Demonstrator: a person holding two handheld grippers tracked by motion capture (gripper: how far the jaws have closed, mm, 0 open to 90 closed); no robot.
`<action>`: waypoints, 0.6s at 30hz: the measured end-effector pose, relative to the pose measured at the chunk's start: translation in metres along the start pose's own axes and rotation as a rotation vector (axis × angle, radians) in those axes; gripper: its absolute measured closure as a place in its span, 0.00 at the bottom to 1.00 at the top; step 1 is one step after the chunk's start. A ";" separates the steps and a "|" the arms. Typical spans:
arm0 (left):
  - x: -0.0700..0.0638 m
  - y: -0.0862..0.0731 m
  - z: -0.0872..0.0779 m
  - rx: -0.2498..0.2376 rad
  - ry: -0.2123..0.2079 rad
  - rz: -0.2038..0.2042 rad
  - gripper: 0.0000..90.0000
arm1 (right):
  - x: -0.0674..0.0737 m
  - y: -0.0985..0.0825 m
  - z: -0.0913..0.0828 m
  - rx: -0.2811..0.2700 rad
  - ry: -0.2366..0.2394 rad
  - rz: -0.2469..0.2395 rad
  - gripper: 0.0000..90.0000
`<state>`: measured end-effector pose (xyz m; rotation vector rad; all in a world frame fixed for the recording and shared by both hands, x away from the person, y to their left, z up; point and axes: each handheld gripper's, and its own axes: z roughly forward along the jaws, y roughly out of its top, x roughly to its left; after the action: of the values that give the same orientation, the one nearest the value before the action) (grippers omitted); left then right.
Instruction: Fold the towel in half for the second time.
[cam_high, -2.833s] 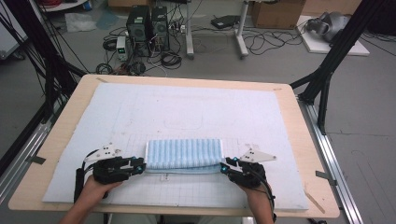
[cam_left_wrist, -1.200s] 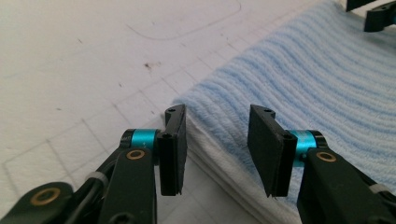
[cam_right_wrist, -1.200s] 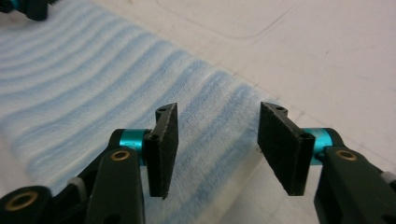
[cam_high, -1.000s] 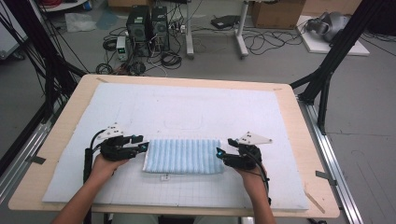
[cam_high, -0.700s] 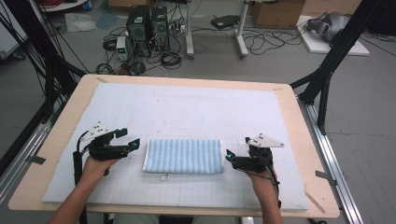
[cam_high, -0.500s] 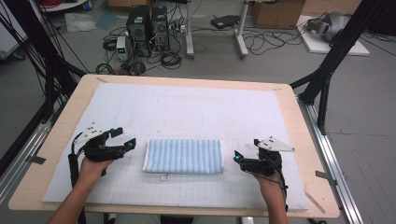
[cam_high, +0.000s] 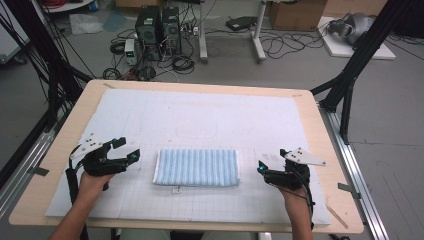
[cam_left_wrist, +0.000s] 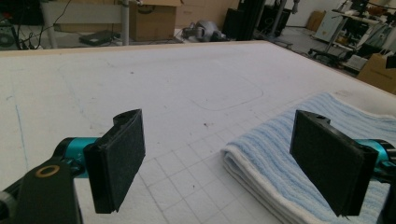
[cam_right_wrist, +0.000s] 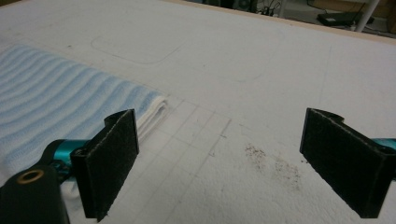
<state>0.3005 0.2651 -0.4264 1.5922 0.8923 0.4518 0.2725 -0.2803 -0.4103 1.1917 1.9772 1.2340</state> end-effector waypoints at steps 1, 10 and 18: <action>0.000 0.000 -0.001 -0.001 -0.001 -0.001 0.21 | 0.001 0.000 0.001 0.001 0.002 -0.010 0.12; 0.001 0.000 0.000 0.006 0.004 0.002 0.21 | 0.004 -0.001 0.007 0.010 0.022 -0.011 0.12; 0.000 -0.001 0.002 0.011 0.000 0.005 0.22 | 0.001 -0.002 0.003 0.005 0.011 0.009 0.12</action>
<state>0.3020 0.2637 -0.4277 1.6049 0.8921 0.4508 0.2736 -0.2782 -0.4133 1.1993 1.9861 1.2437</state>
